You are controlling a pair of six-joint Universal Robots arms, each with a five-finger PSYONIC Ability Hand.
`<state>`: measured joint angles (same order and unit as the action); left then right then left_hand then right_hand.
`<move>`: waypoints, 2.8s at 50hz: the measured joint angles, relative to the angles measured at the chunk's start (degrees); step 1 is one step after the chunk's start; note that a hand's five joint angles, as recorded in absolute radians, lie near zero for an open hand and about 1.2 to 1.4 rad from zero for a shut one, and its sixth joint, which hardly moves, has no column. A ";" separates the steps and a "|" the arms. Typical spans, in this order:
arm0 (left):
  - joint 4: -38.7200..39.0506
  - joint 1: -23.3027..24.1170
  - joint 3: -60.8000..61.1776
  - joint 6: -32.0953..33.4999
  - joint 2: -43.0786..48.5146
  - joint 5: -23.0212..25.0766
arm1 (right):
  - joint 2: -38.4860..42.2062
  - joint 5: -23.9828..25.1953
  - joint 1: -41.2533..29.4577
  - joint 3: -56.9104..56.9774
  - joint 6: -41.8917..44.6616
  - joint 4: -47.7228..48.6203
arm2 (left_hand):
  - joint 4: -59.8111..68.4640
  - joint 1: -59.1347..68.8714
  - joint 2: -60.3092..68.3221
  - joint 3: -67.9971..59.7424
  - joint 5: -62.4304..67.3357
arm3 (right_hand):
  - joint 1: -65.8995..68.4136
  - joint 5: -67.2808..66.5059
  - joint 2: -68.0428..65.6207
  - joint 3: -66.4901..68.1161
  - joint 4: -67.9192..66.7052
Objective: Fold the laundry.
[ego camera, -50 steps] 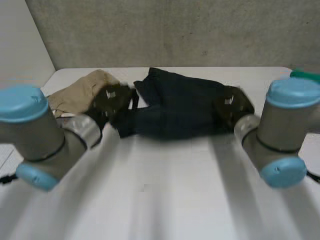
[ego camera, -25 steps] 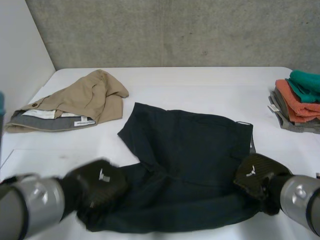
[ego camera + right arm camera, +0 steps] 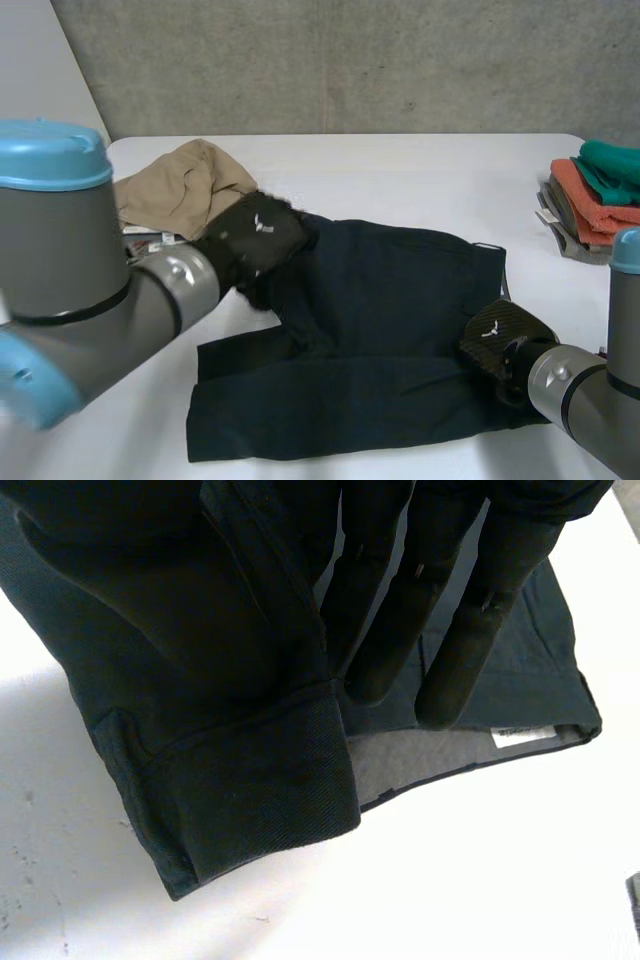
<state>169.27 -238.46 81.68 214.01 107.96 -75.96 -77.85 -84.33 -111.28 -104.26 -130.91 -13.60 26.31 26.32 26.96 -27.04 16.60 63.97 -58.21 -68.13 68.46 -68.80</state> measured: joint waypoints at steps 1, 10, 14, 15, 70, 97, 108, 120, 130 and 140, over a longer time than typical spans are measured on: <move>1.36 -0.11 -0.89 -0.31 1.17 0.06 | -0.26 0.01 -0.06 -0.22 -0.03 0.32 | 0.35 0.03 0.06 -0.04 0.38 | 0.00 0.00 0.00 0.00 0.00; 6.07 -2.57 -9.29 -0.40 16.05 1.07 | -1.30 0.04 -0.77 -1.74 -1.07 2.31 | 4.80 4.57 3.83 -3.88 4.61 | 0.00 0.00 0.00 0.00 0.00; 6.24 -3.78 -12.74 0.06 22.11 1.62 | -1.54 0.03 -0.82 -2.49 -1.36 3.14 | 7.63 7.76 6.76 -6.61 7.46 | 0.00 0.00 0.00 0.00 0.00; 6.28 -3.95 -13.38 0.12 23.14 1.70 | -1.57 0.03 -0.82 -2.61 -1.39 3.25 | 8.83 9.11 8.08 -8.04 8.63 | 0.00 0.00 0.00 0.00 0.00; 0.43 0.30 19.60 -13.09 -9.38 -14.42 | -1.20 -0.14 -2.73 -2.70 -9.36 10.51 | -5.35 -5.40 -6.09 6.08 -5.43 | 0.00 0.00 0.00 0.00 0.00; -0.89 8.23 30.85 -13.18 -21.36 -16.09 | -13.74 -2.98 -1.83 -6.88 1.69 -5.34 | 42.27 40.31 41.53 -41.04 39.78 | 0.00 0.00 0.00 0.00 0.00; -9.69 8.95 23.79 -6.38 -16.87 -11.68 | -14.76 0.17 1.14 -3.87 7.36 -9.82 | 42.34 40.31 41.67 -41.20 39.72 | 0.00 -0.01 0.00 0.00 0.00; 23.85 2.31 4.09 6.93 4.91 -15.02 | 2.79 -2.87 0.10 10.02 -5.80 13.01 | 42.54 40.31 41.70 -41.25 39.72 | 0.00 -0.08 0.00 0.00 0.00; 35.76 -0.20 -22.80 9.42 29.70 -13.86 | 24.12 -7.94 0.11 27.68 -2.15 31.74 | 24.88 21.34 24.09 -24.02 23.51 | -15.24 18.05 19.75 -19.59 19.72; 35.87 0.61 -32.56 0.13 34.54 -13.76 | 34.14 -12.59 -0.81 40.74 2.35 33.85 | -14.58 -14.67 -14.87 14.75 -13.75 | -51.17 55.45 55.84 -56.45 56.65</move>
<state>205.14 -237.86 49.12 214.14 142.51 -89.72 -43.71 -96.92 -112.09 -63.52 -128.57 20.25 11.73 11.65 12.09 -12.28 2.85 12.80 -2.76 -12.29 12.01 -12.15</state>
